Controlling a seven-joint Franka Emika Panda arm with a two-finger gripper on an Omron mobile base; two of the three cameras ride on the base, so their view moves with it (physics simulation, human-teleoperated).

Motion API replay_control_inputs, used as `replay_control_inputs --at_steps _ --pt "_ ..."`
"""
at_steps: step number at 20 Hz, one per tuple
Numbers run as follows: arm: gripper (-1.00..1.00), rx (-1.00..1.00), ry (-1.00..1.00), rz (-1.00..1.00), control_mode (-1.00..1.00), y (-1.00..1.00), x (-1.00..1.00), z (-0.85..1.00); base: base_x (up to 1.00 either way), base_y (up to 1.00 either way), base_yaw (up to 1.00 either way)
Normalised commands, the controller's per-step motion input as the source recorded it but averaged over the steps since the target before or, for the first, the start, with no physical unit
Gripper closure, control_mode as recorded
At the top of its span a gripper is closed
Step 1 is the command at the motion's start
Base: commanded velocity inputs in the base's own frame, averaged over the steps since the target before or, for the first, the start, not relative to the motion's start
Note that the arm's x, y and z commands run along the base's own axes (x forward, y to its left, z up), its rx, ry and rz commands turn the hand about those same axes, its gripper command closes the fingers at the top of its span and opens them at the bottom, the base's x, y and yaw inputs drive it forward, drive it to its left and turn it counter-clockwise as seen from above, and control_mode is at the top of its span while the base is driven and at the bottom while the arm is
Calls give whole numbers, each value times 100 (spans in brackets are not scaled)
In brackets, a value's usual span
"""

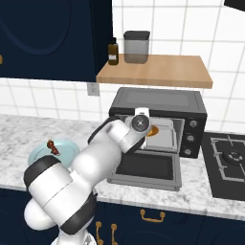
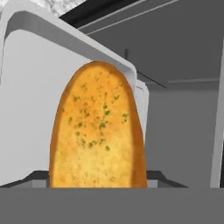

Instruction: Pick up the kebab skewer and baguette bread, and place them inside the toaster oven. Close the toaster oven door and start by setting the timer.

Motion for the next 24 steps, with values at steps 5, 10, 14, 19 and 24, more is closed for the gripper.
replay_control_inputs --at_steps 5,10,14,19,24 --pt "-100 0 0 0 -100 -3 16 0 0 0 0" --pt "-100 0 0 0 -100 0 0 0 0 0 0" --pt "-100 0 0 0 -100 -3 0 0 0 0 0" --pt "-100 0 1 3 -100 -13 0 0 0 0 0" --pt "-100 2 4 1 -100 -39 -27 25 0 0 0"
